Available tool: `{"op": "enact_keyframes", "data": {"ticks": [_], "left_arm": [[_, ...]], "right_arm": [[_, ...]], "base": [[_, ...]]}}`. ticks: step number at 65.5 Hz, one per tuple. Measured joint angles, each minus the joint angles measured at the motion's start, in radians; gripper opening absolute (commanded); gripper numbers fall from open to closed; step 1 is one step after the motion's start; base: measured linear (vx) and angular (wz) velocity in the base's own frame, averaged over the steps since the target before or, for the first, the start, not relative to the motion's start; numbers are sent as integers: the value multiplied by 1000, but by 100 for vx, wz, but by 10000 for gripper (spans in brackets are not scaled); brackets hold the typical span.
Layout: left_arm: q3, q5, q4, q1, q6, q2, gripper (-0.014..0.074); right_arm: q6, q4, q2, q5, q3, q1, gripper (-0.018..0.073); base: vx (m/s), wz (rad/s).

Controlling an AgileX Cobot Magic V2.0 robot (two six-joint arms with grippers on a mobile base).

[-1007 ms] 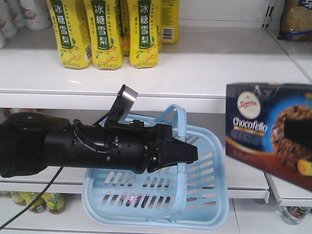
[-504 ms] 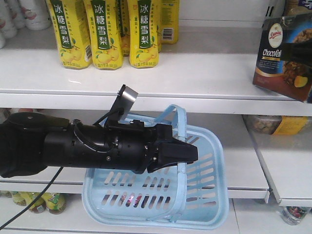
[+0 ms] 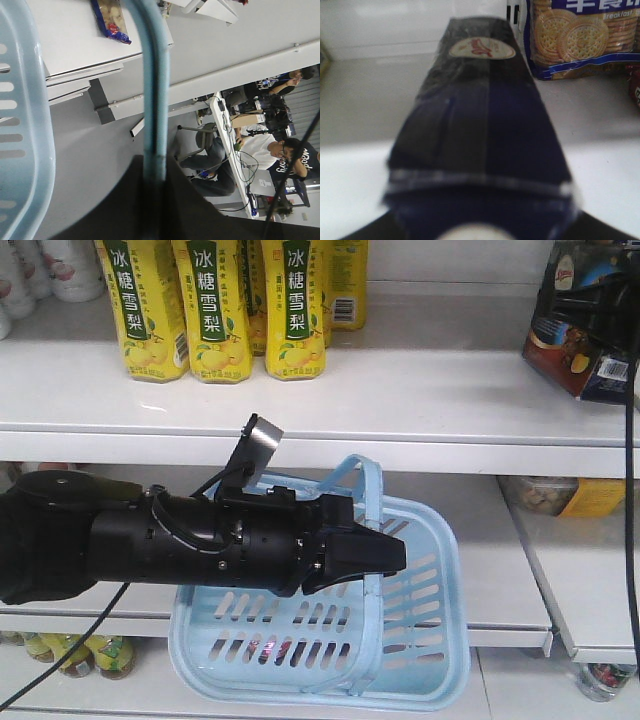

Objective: Left arm holds basket, right arm returns cookies
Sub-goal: 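Place the Chocofello box upright on the upper shelf and release it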

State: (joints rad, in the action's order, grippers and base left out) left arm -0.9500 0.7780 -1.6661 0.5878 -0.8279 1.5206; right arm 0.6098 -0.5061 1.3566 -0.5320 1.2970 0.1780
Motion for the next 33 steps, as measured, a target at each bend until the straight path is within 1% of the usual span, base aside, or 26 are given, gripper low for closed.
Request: {"op": "enact_keyframes", "data": {"ticks": [12,20,24,28,29,33], "left_arm": [[0,0,0,0,0,0,-6],[0,0,0,0,0,0,-6],[0,0,0,0,0,0,-6],[0,0,0,0,0,0,-6],[0,0,0,0,0,0,-6],[0,0,0,0,0,0,-6]], "right_arm": [[-91,43,44,72,3,-5,215],[-109,49,71,99,4,-6,327],[-119,57,81,90,4,-6,396],[-132,66,92,71,2,-6,489],[-133,69,92,66,1,-6,489],[-136,76,95,49,-3,-6,565]], "base": [[0,0],[0,0],[0,0],[0,0],[0,0],[0,0]]}}
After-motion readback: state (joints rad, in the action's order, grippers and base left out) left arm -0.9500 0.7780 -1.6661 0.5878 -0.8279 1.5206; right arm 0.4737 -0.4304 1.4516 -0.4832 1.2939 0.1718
